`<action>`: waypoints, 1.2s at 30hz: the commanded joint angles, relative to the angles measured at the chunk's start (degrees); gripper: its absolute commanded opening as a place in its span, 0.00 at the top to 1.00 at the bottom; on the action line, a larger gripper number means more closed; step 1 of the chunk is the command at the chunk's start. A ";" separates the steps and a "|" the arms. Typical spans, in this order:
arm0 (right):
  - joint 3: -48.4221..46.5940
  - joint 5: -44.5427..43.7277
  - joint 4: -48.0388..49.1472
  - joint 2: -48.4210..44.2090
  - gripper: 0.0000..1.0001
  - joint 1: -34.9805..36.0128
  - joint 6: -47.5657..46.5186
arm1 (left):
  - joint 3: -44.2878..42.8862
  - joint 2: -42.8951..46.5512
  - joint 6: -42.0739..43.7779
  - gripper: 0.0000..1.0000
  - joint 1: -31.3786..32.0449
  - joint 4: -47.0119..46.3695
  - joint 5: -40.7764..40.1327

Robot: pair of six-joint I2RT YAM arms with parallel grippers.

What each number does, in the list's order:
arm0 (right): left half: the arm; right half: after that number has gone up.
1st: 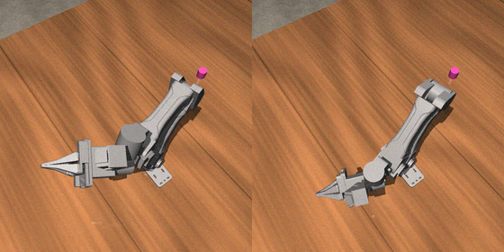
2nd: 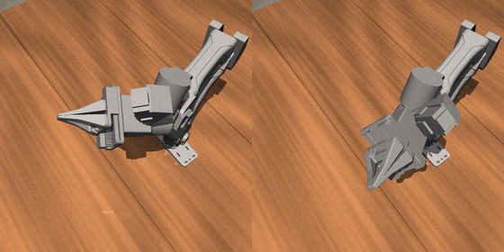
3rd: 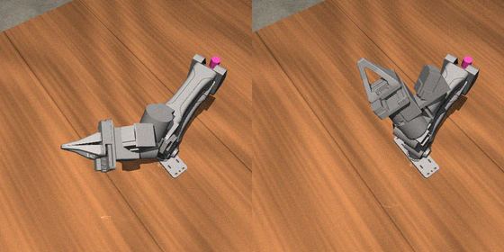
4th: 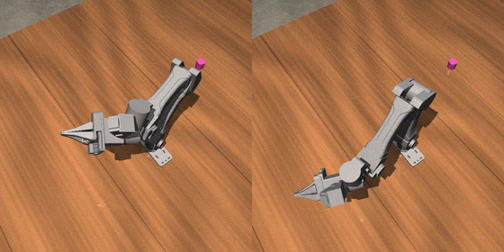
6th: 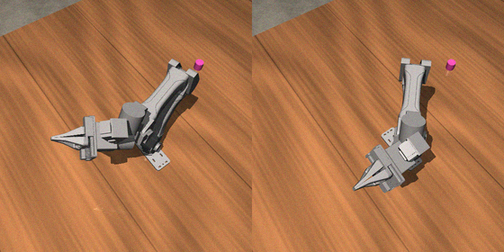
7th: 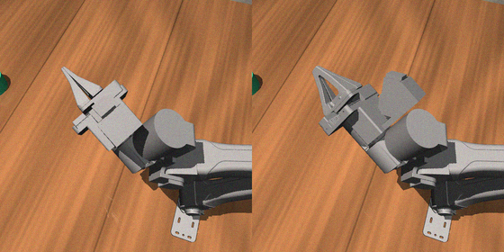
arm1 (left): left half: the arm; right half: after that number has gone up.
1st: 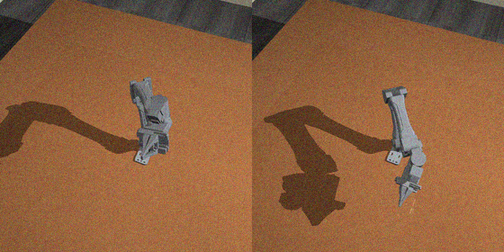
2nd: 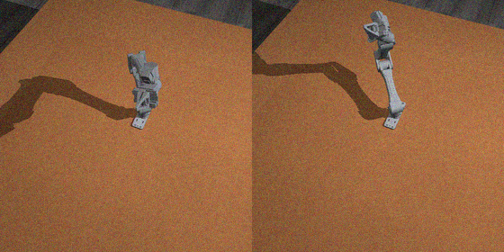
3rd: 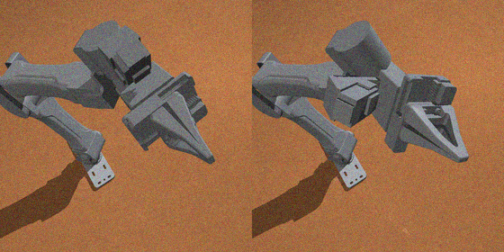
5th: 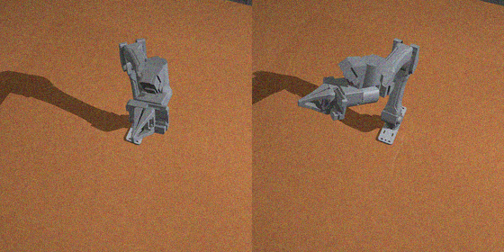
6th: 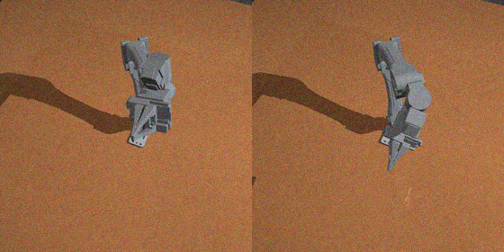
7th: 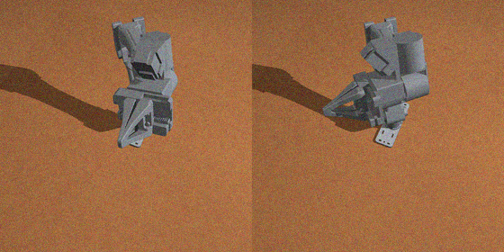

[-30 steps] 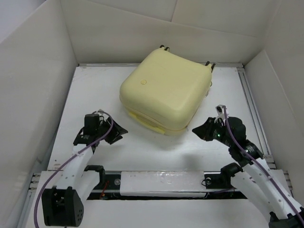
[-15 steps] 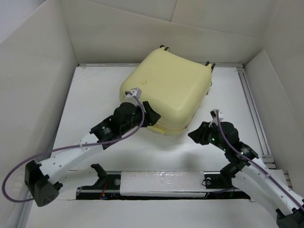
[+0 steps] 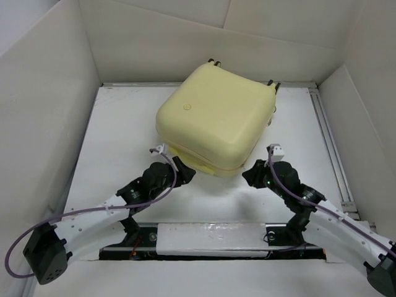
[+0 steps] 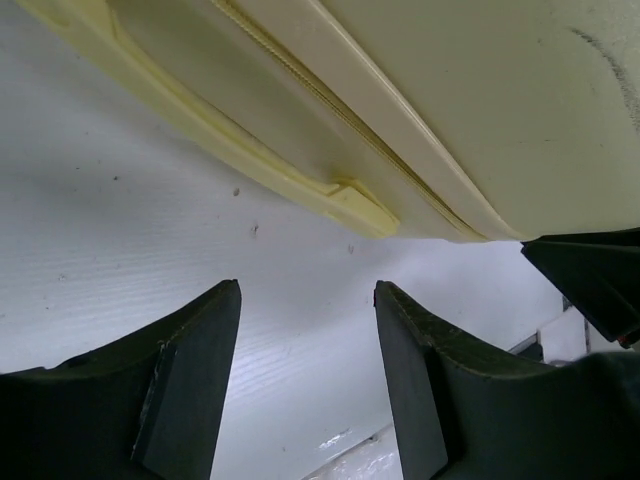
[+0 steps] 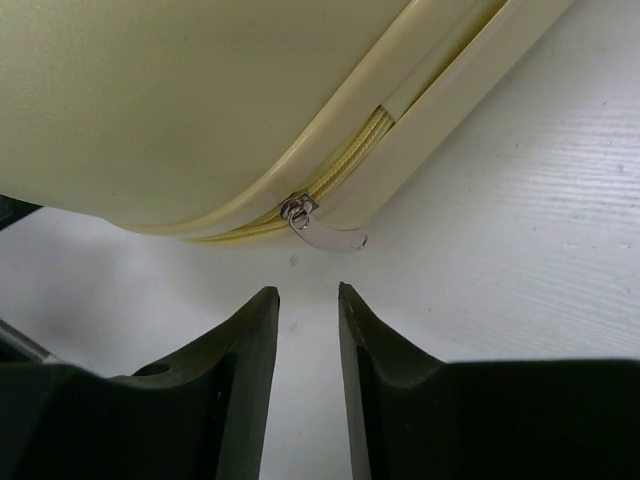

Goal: Pack the luggage

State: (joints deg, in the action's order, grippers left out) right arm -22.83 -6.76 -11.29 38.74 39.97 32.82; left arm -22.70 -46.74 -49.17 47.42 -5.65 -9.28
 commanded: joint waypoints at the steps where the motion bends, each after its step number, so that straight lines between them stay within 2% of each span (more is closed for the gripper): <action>1: 2.17 -6.59 7.15 -4.10 0.63 0.82 -0.39 | 1.68 1.57 -3.74 0.48 -0.84 -8.76 2.24; 3: 4.10 -8.34 9.78 -4.81 0.58 0.82 -0.39 | 3.35 1.57 -5.14 0.45 -1.36 -11.65 3.47; 6: 3.06 -6.42 10.32 -3.95 0.50 0.82 -3.37 | 3.36 -0.45 -6.29 0.43 -1.36 -13.59 3.48; 9: 2.26 -4.32 11.55 -0.61 0.48 0.29 -5.30 | 1.96 -4.49 -7.43 0.41 -1.36 -14.48 3.48; 14: 0.42 -3.77 13.05 3.88 0.50 0.29 -6.36 | 1.43 -8.62 -10.16 0.42 -2.41 -16.06 4.09; 21: 0.42 -4.67 16.73 6.51 0.52 0.29 -8.12 | -1.12 -16.35 -8.49 0.46 -8.30 -19.04 7.95; 28: -0.73 -3.96 19.63 11.70 0.55 0.29 -10.23 | -2.17 -22.33 -7.26 0.49 -9.45 -24.40 9.10; 31: -1.25 -6.93 20.25 11.71 0.58 0.29 -10.23 | -3.76 -23.74 -6.12 0.51 -9.45 -25.46 9.10; 36: 0.77 -8.26 24.12 9.17 0.63 0.81 -10.76 | -3.76 -26.03 -6.12 0.61 -9.45 -27.22 9.10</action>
State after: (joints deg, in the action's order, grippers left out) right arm -20.82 -11.44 2.31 50.17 40.23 22.96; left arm -24.05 -72.20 -56.21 38.13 -26.96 -0.84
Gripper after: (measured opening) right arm 0.381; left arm 0.412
